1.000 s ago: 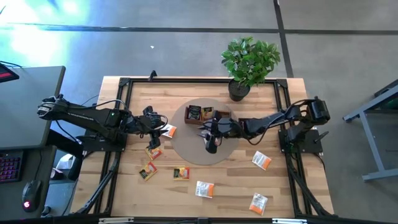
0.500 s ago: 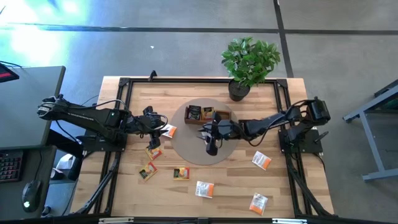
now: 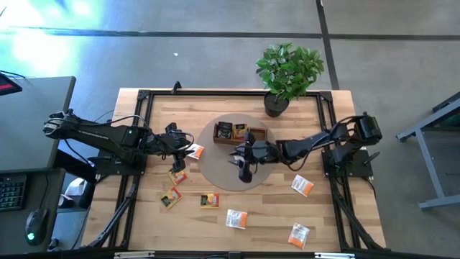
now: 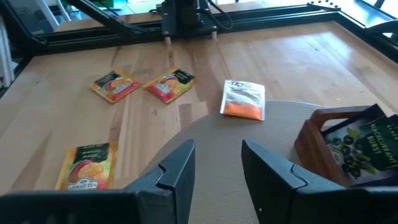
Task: Pick & Place Tea
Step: Put the orange tea bag into the middle area of the wooden organizer
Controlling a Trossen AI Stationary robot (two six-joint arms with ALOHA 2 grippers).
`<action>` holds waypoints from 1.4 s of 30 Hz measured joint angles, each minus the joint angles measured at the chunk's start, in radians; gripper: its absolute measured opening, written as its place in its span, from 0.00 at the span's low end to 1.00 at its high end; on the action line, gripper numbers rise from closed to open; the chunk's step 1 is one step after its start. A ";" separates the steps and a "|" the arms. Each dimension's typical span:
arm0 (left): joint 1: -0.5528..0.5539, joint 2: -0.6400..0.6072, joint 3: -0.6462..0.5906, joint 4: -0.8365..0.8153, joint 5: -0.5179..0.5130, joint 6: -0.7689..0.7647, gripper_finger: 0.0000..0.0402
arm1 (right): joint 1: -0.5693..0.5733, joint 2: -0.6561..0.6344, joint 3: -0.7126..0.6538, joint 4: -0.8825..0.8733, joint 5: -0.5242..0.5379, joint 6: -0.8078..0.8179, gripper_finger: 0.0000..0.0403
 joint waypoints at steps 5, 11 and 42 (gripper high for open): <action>0.000 0.000 0.000 0.000 0.000 0.000 0.36 | 0.019 0.000 0.000 0.000 0.000 -0.002 0.32; 0.000 0.000 0.000 0.000 0.000 0.000 0.36 | 0.039 0.000 0.000 0.000 0.000 -0.003 0.32; 0.000 0.000 0.000 0.089 -0.042 0.000 0.36 | 0.080 0.132 -0.001 0.170 -0.107 0.041 0.32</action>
